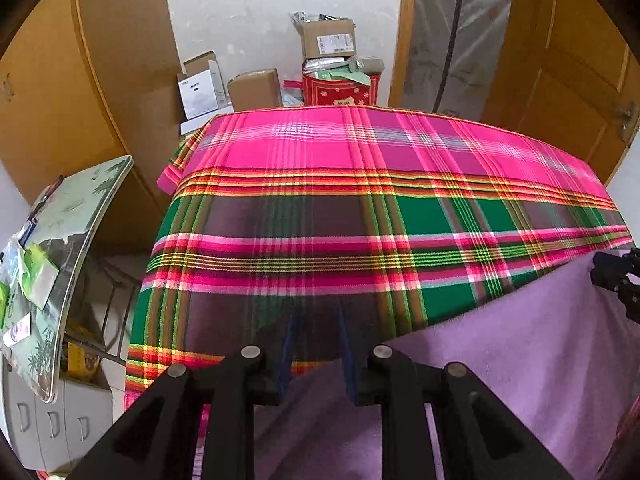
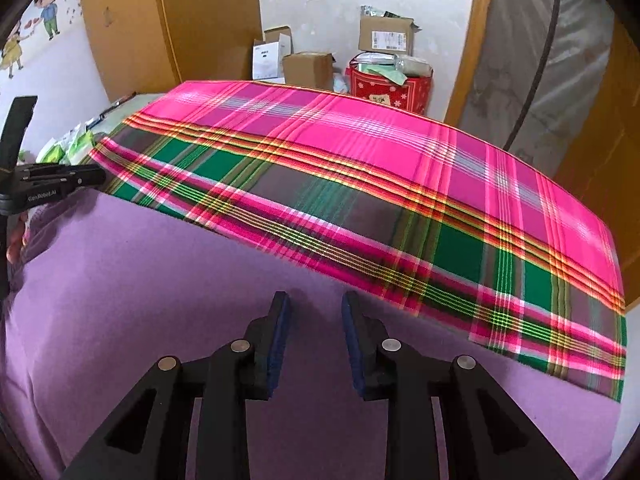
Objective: Fold clothes
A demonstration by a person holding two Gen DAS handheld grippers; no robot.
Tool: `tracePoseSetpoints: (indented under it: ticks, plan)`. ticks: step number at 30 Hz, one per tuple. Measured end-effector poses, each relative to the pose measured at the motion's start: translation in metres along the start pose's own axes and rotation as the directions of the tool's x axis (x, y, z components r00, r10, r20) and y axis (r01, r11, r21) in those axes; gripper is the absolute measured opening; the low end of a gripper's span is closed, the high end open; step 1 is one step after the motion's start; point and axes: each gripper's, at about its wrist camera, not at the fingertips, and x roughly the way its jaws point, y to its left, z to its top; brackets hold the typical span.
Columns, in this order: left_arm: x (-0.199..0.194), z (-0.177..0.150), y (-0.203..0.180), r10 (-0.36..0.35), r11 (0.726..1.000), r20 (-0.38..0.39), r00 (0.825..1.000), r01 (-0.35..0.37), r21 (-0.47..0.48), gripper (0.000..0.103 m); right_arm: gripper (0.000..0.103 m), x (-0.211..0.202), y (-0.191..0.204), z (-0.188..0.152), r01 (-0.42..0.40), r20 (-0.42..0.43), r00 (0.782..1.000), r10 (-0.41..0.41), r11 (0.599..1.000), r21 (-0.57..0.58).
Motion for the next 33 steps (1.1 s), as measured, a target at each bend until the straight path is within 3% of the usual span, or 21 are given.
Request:
tracePoseSetpoints:
  ticks: [4, 6, 10, 13, 15, 18, 26, 33]
  plan:
    - [-0.012, -0.005, 0.010, -0.015, 0.999, 0.001, 1.000, 0.015, 0.034, 0.021, 0.032, -0.011, 0.006, 0.003, -0.011, 0.026, 1.000, 0.012, 0.999, -0.037]
    - [-0.019, -0.008, 0.019, -0.020, 0.999, 0.002, 1.000, 0.020, 0.049, 0.021, 0.041, -0.014, 0.010, 0.006, -0.029, 0.038, 0.999, 0.031, 0.998, -0.054]
    - [-0.028, -0.016, 0.032, -0.067, 0.994, -0.033, 0.997, 0.069, 0.083, 0.025, 0.041, -0.015, 0.021, 0.014, -0.067, 0.038, 0.997, 0.070, 0.995, -0.079]
    - [-0.038, -0.025, 0.037, -0.054, 0.991, -0.019, 0.998, 0.056, 0.119, 0.028, 0.042, -0.012, 0.028, 0.017, -0.095, 0.027, 0.995, 0.097, 0.992, -0.087]
    - [-0.042, -0.032, 0.038, -0.059, 0.986, -0.018, 0.998, 0.061, 0.158, 0.030, 0.051, -0.008, 0.031, 0.015, -0.093, 0.009, 0.995, 0.095, 0.991, -0.099]
    - [-0.038, -0.038, 0.039, -0.014, 0.978, -0.032, 0.999, 0.020, 0.207, 0.031, 0.057, -0.003, 0.031, 0.012, -0.077, -0.011, 0.997, 0.076, 0.991, -0.112]
    - [-0.026, -0.036, 0.040, -0.031, 0.973, -0.027, 0.999, 0.036, 0.226, 0.036, 0.057, 0.008, 0.016, 0.017, -0.040, -0.021, 0.999, 0.038, 0.994, -0.097]
    - [-0.026, -0.042, 0.045, -0.113, 0.972, -0.024, 0.993, 0.116, 0.203, 0.036, 0.065, 0.012, 0.021, 0.019, -0.085, -0.011, 0.996, 0.084, 0.991, -0.102]
